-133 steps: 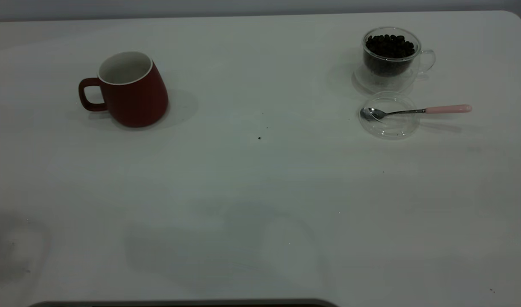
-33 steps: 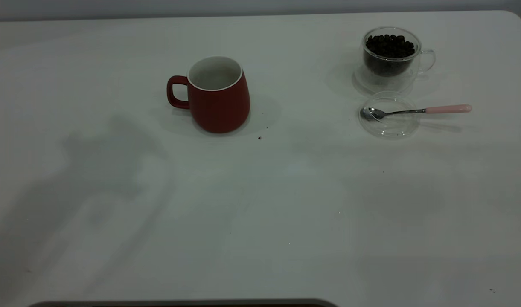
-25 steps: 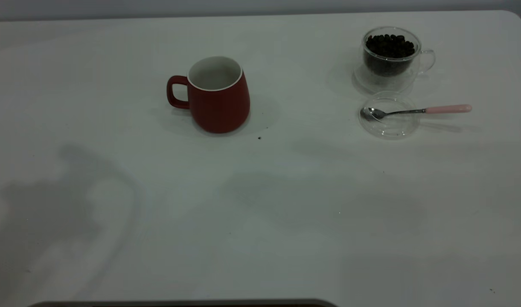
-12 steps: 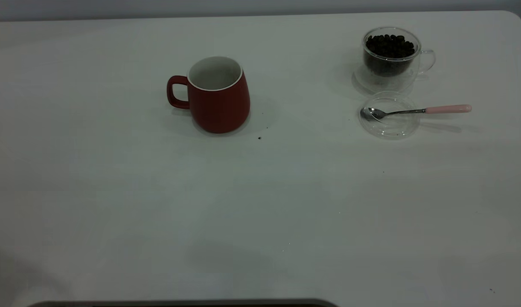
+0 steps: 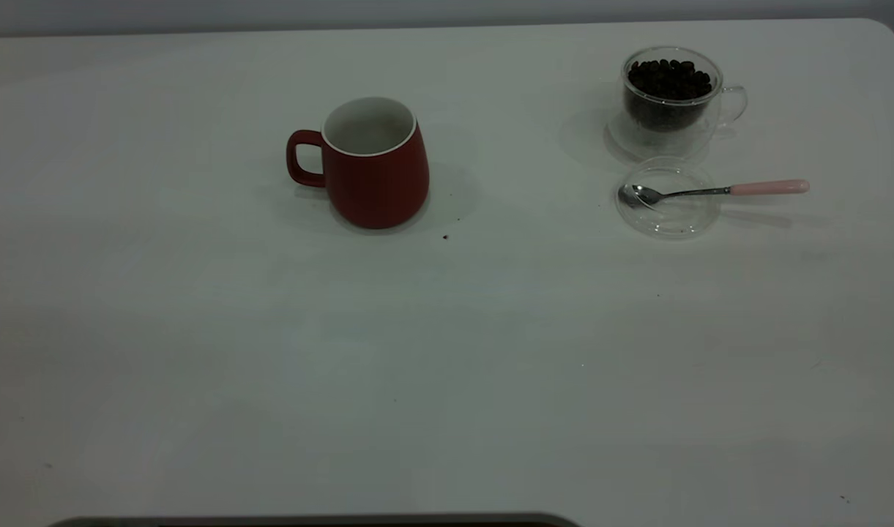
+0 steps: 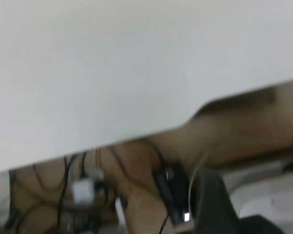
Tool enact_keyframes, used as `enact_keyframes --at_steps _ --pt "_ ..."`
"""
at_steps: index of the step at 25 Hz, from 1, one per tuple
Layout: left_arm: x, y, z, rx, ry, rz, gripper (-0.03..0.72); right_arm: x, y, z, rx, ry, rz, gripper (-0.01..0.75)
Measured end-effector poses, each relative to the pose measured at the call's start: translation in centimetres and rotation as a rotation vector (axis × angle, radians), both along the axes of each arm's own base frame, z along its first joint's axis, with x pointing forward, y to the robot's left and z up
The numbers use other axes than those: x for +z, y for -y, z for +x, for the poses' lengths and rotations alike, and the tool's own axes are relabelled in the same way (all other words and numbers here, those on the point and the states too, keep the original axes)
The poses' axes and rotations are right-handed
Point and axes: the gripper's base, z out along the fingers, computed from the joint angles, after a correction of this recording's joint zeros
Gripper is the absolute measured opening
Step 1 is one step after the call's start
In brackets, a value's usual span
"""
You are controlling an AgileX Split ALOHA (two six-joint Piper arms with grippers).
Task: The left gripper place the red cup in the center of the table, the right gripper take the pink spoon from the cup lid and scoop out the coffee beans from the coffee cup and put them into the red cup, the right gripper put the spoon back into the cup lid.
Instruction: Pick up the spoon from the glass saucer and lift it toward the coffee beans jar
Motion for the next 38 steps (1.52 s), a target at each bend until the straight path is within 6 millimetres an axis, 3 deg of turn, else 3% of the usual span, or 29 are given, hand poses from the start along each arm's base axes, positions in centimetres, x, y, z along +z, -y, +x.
enact_keyframes --at_steps 9,13,18,38 --pt "0.7 -1.4 -4.6 0.006 0.312 -0.098 0.495 0.0 0.0 0.0 0.0 0.0 0.0 0.557" --pt "0.5 -1.6 -5.9 0.088 0.398 -0.105 0.495 0.0 0.0 0.0 0.0 0.0 0.0 0.557" --pt "0.5 -1.5 -6.2 0.182 0.407 -0.088 0.495 0.0 0.0 0.0 0.0 0.0 0.0 0.557" --pt "0.5 -1.5 -6.2 0.187 0.407 -0.088 0.495 0.0 0.0 0.0 0.0 0.0 0.0 0.557"
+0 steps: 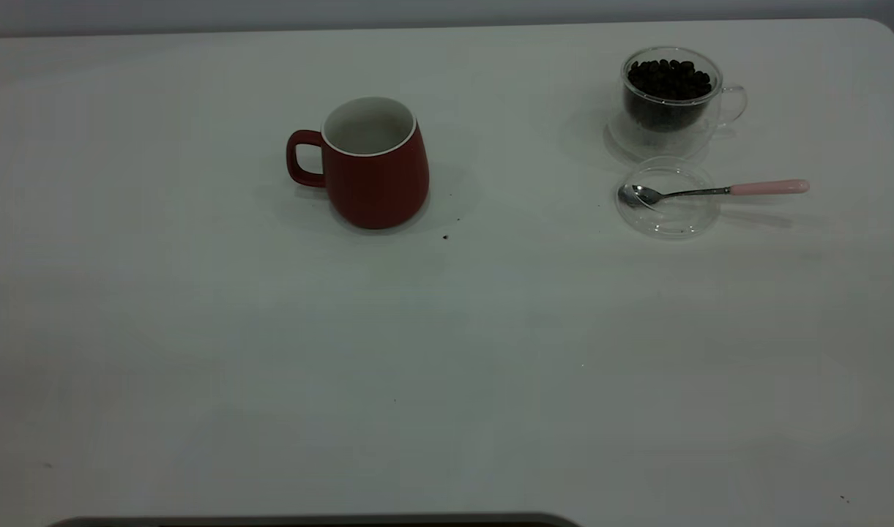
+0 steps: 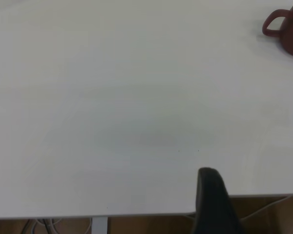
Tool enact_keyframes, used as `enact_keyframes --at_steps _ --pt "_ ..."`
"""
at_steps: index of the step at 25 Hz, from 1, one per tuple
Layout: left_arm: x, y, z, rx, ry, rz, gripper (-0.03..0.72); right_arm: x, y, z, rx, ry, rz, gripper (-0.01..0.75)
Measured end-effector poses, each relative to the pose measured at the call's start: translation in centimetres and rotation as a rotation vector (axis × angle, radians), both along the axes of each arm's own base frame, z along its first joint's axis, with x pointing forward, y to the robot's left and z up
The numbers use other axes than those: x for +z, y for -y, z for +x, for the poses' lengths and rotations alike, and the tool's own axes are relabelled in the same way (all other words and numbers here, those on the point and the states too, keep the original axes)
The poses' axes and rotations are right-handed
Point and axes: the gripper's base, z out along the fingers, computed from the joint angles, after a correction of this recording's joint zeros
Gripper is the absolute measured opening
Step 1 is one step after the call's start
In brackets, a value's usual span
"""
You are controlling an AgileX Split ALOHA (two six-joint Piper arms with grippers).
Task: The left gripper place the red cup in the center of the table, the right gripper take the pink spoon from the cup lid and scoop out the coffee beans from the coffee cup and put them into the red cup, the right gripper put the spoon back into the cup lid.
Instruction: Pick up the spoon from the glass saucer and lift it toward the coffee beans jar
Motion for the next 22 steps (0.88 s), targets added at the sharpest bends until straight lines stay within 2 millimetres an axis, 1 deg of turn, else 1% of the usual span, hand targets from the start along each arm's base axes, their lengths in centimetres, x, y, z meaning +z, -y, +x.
enact_keyframes --at_steps 11,14,17,20,22 --pt "0.0 0.4 0.0 -0.024 -0.004 -0.034 0.495 0.1 -0.8 0.0 0.044 0.008 0.089 0.557" --pt "0.0 0.4 0.0 -0.024 -0.004 -0.035 0.495 0.3 -1.0 0.3 0.056 0.004 0.118 0.557" --pt "0.0 0.4 0.0 -0.025 -0.004 -0.036 0.495 0.8 -1.3 1.7 0.067 -0.01 0.185 0.557" --pt "0.0 0.4 0.0 -0.025 -0.004 -0.036 0.495 1.1 -1.2 4.2 0.042 -0.052 0.212 0.557" --pt "0.0 0.4 0.0 -0.026 -0.004 -0.036 0.495 0.9 -0.9 6.4 0.017 -0.118 0.213 0.557"
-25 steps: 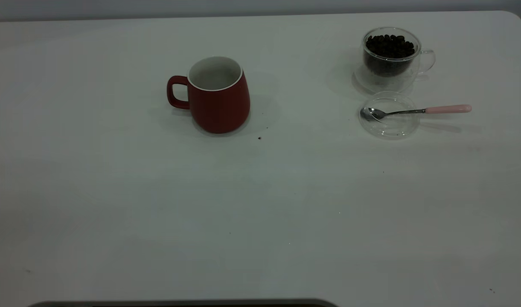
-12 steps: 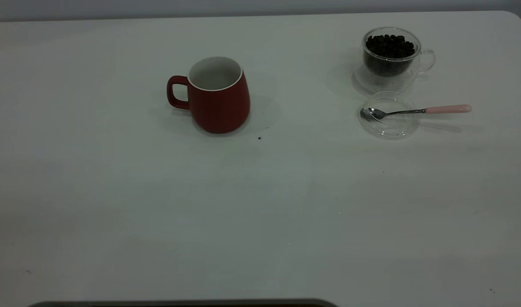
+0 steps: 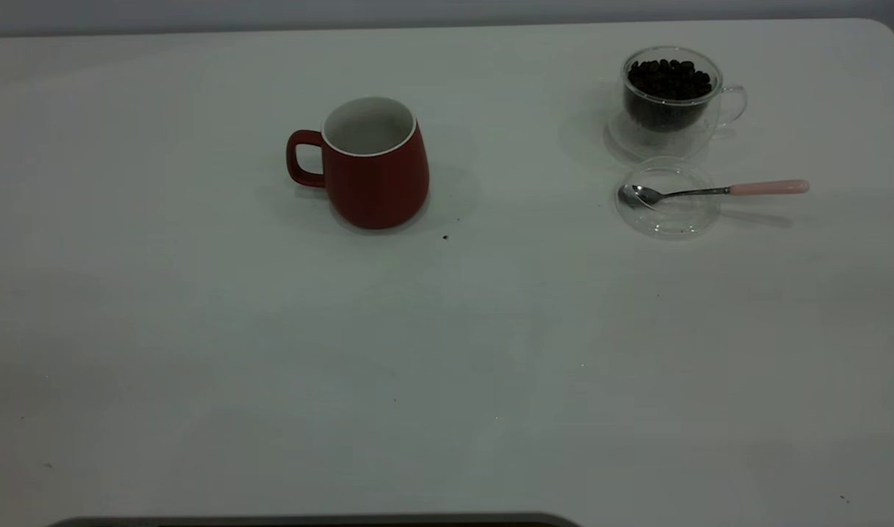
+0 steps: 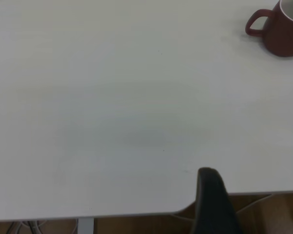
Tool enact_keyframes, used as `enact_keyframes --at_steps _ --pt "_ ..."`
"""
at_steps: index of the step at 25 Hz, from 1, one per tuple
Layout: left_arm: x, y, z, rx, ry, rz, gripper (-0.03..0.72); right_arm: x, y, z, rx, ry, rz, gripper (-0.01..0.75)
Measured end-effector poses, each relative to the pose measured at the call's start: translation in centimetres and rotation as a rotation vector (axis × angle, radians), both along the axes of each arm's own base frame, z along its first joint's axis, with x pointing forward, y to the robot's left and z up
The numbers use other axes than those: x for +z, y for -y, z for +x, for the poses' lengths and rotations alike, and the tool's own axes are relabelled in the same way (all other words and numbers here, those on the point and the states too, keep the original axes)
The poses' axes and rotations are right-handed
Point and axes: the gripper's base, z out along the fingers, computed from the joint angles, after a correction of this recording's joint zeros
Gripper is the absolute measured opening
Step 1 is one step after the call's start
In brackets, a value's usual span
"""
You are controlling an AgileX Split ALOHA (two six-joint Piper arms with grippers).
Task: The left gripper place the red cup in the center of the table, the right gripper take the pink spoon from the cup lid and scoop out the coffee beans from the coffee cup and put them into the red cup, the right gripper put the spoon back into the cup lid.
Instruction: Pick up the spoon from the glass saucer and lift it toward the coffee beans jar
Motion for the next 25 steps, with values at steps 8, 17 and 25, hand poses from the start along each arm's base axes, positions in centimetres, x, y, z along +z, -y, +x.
enact_keyframes --at_steps 8,17,25 --pt "0.0 0.0 0.0 0.001 0.0 0.0 0.495 -2.6 -0.2 7.6 -0.028 -0.194 0.129 0.557" --pt "0.0 0.0 0.0 0.001 0.0 0.0 0.495 -5.2 -0.3 13.7 0.062 -0.203 0.105 0.557" --pt "0.0 0.0 0.0 0.001 0.0 0.0 0.495 -7.3 0.5 23.1 0.103 -0.311 0.09 0.557"
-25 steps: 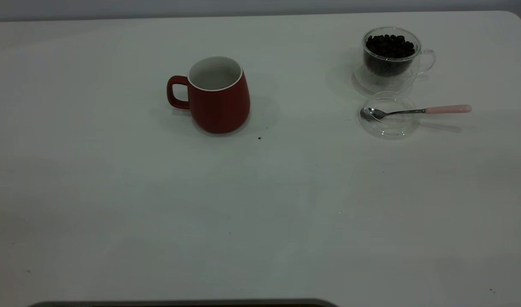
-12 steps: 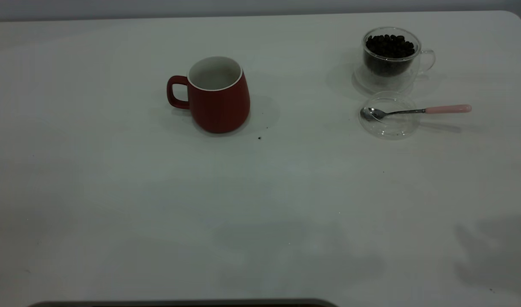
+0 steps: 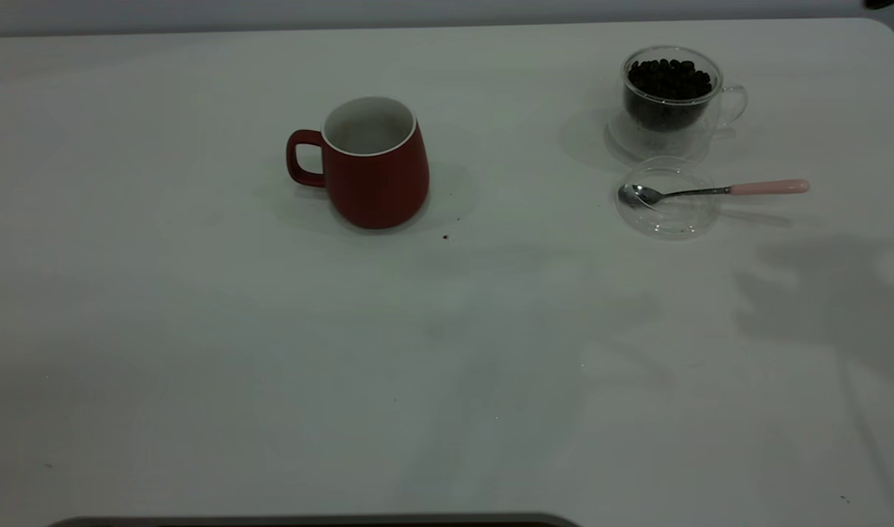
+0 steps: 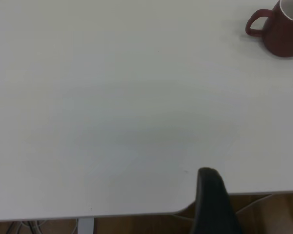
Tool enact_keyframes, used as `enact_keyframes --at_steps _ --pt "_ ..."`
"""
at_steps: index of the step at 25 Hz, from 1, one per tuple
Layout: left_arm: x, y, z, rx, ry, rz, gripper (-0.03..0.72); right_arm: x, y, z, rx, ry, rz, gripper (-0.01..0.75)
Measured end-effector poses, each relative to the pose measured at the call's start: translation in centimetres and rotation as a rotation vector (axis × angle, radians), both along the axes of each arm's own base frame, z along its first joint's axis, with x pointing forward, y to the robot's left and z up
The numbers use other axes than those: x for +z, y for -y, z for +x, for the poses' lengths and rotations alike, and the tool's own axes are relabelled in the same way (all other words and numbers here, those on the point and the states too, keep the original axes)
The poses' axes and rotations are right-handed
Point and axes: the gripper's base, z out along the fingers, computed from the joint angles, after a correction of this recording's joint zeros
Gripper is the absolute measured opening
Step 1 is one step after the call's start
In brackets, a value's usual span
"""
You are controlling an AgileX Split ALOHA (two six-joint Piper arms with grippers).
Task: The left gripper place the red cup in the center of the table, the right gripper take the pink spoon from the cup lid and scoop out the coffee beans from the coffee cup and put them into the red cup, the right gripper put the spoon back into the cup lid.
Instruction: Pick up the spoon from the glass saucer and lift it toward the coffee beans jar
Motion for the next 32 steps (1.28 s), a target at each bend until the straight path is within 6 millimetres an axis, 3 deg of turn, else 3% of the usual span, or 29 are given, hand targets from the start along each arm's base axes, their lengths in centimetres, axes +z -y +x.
enact_keyframes --at_steps 3,6,9,12,19,32 --pt "0.0 0.0 0.0 -0.001 0.0 0.001 0.495 -2.6 2.2 2.8 -0.048 -0.089 0.035 0.557" --pt "0.0 0.0 0.0 -0.001 0.0 0.002 0.495 -5.9 5.8 4.8 -0.154 -0.169 0.092 0.557" --pt "0.0 0.0 0.0 -0.002 -0.001 0.002 0.495 -9.6 8.7 5.7 -0.206 -0.248 0.158 0.557" --pt "0.0 0.0 0.0 -0.002 -0.001 0.002 0.495 -13.3 10.2 6.2 -0.189 -0.308 0.237 0.557" --pt "0.0 0.0 0.0 -0.002 -0.001 0.002 0.495 -18.1 11.3 8.0 -0.131 -0.295 0.479 0.557" --pt "0.0 0.0 0.0 -0.002 -0.001 0.002 0.495 -22.8 10.5 8.3 -0.074 -0.295 0.624 0.557"
